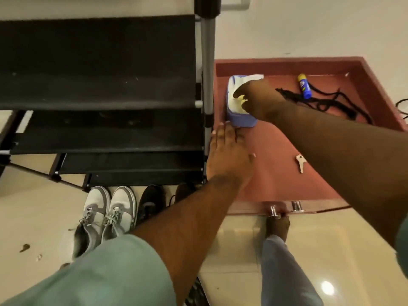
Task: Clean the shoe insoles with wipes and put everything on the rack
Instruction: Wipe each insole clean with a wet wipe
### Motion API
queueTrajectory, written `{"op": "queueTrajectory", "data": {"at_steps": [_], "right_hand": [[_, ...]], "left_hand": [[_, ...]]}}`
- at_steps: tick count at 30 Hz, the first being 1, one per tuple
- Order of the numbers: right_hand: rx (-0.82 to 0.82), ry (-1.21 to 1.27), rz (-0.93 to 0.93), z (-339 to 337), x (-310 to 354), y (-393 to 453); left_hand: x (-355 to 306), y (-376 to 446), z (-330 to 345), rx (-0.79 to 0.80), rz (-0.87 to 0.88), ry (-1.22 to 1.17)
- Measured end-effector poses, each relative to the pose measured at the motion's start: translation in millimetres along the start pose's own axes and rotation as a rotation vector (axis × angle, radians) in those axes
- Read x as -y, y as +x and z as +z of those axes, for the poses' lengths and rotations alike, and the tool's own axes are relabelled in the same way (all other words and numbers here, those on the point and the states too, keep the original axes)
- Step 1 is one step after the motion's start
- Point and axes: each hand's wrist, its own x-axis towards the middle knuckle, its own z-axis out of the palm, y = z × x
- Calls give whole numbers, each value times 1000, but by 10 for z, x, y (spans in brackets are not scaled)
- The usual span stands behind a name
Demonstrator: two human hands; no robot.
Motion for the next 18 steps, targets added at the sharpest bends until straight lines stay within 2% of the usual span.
{"op": "queueTrajectory", "data": {"at_steps": [3,7,11,14,18], "right_hand": [[26,-225,-9,162,14,226],[93,-357,28,131,95,411],[-33,-348,55,54,94,250],[-173,-132,130,-163,116,-96],[-435,709,195,-356,332,-799]], "left_hand": [[11,9,36,2,10,15],[17,-1,44,-27,36,7],[19,-14,76,-34,32,-21],[29,2,59,-46,28,-89],[110,-136,-53,-21,74,-233]]}}
